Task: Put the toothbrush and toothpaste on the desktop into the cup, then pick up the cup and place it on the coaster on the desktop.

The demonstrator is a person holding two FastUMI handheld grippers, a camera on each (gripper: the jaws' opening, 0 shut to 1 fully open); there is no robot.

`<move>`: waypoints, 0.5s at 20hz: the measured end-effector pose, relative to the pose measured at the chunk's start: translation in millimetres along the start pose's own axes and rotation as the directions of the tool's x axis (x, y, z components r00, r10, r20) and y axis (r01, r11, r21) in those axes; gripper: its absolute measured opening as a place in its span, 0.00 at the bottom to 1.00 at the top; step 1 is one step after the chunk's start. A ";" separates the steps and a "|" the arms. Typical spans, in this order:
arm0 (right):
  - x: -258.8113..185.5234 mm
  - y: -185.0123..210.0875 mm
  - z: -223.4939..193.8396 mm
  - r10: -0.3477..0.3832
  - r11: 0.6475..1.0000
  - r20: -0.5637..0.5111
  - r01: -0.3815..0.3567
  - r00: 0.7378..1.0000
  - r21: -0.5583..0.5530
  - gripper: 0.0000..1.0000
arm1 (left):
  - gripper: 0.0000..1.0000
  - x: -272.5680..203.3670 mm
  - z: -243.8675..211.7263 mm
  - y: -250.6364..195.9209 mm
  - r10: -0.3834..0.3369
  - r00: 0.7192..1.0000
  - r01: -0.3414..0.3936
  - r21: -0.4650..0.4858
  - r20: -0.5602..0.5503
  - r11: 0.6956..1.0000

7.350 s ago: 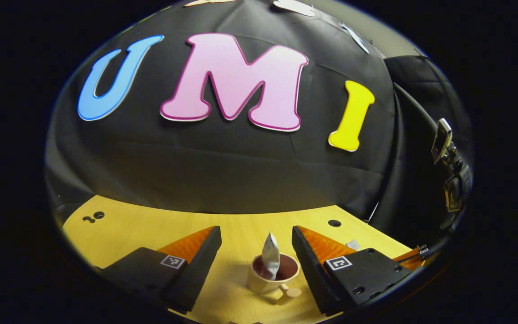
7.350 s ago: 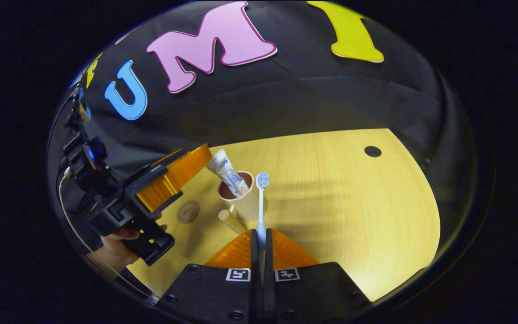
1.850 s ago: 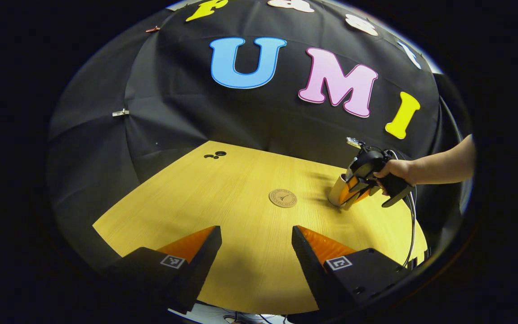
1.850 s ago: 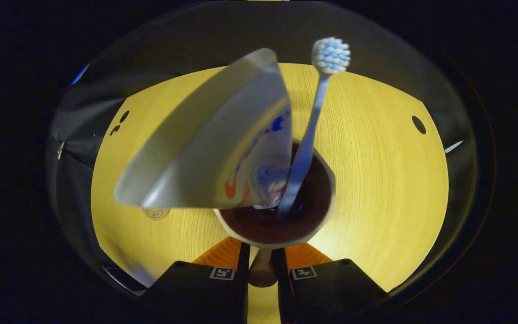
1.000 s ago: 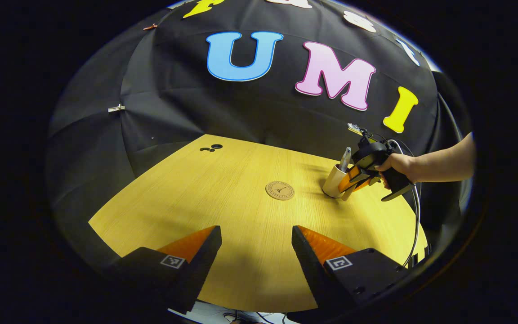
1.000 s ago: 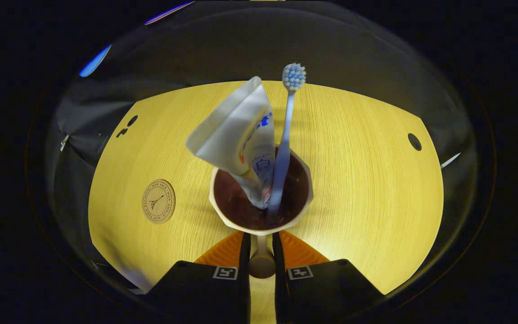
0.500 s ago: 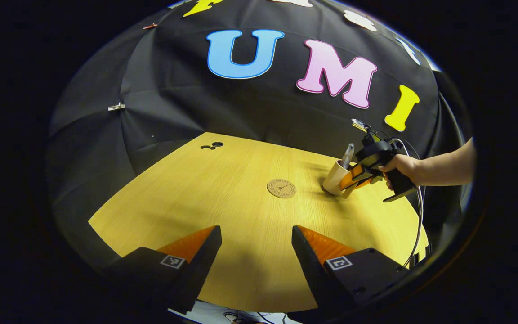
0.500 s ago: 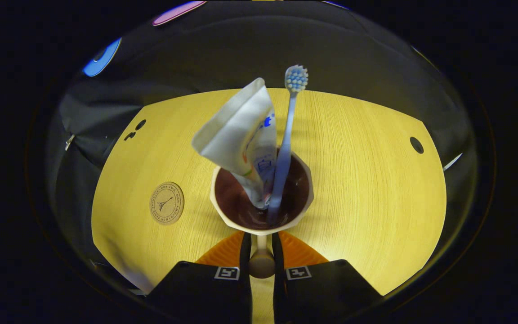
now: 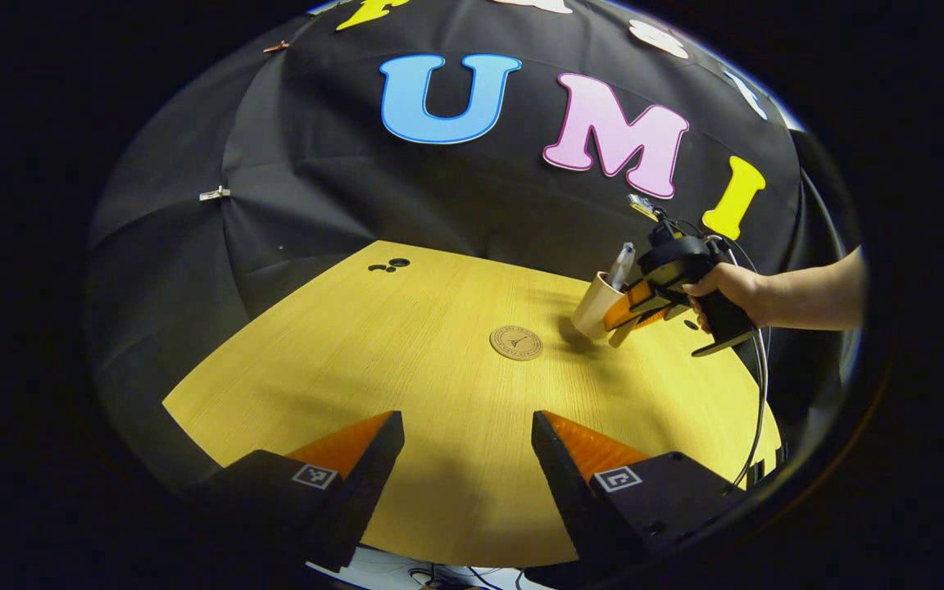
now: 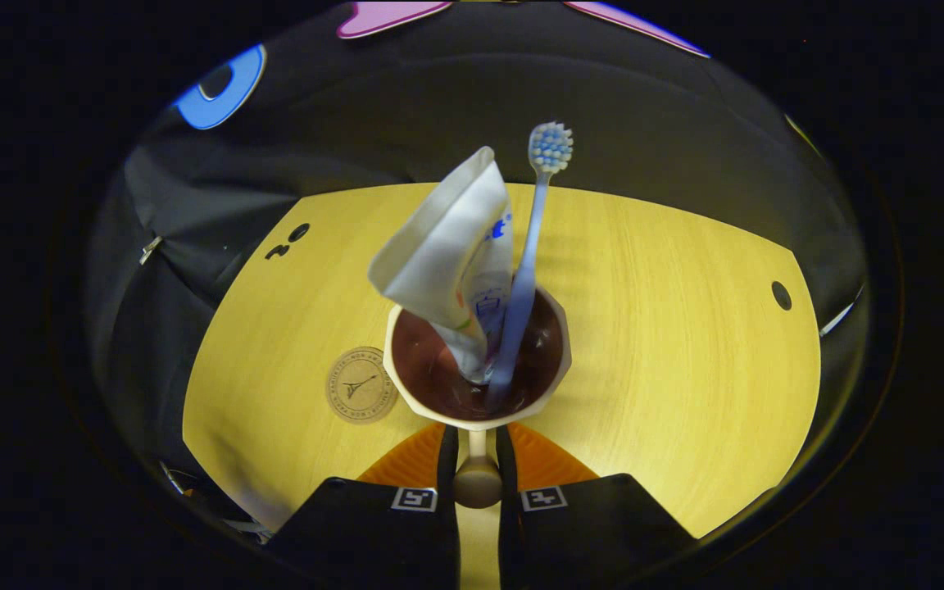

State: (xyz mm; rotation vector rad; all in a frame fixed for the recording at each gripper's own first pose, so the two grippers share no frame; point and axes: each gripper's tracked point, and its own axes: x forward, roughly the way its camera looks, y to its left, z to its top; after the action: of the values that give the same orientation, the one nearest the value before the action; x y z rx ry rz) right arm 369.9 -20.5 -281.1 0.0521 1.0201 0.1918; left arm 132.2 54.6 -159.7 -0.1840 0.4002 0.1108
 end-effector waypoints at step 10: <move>1.6 1.3 -2.5 0.069 0.988 -0.026 -0.072 0.997 -0.134 0.22 | 0.98 -18.7 -12.4 18.3 0.038 0.999 -0.038 -0.023 -0.013 0.999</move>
State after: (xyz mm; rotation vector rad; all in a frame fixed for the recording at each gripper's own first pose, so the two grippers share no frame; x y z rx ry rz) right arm 368.4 -19.0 -283.6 -0.0363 1.0246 0.3261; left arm 107.8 68.8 -166.3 -0.1997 0.4150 0.1517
